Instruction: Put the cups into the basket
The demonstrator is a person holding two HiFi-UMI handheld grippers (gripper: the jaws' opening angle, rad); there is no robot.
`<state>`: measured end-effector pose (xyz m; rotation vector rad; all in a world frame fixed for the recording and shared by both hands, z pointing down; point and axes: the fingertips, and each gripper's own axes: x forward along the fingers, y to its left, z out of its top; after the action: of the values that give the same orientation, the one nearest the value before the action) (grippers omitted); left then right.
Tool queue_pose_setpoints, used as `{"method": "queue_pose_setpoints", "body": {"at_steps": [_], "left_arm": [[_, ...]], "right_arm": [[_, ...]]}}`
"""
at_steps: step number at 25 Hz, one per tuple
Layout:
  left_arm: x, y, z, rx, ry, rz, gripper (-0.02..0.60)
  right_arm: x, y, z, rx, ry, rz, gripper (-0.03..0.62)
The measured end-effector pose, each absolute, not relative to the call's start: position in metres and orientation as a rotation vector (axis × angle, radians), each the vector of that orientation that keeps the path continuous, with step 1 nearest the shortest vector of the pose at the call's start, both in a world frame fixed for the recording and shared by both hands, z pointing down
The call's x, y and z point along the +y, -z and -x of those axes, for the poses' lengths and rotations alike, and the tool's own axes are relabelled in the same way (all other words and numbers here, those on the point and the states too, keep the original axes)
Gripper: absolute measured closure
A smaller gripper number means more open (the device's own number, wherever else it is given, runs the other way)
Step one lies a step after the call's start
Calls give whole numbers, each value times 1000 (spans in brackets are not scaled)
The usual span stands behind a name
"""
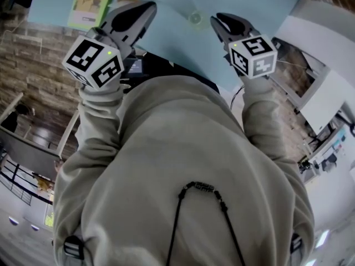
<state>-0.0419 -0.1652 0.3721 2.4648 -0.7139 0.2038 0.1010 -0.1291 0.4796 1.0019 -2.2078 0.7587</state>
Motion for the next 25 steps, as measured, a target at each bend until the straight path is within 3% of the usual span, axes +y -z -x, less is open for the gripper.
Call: {"method": "queue_pose_setpoints", "body": {"at_steps": [13,21,25], "left_arm": [[-154,-399,61,-767,-239,-2388,584],[-149,-412,73,-778,-261,-2368,585],[-149,-417,76,-793,-266,-2361,584]], "right_arm": [[-118,-532,-94,-2097,-754,-906,421],[-112,-567,-81,-1976,-639,-799,289],[-110,-585,-78,-1934,-606,-751,256]]}}
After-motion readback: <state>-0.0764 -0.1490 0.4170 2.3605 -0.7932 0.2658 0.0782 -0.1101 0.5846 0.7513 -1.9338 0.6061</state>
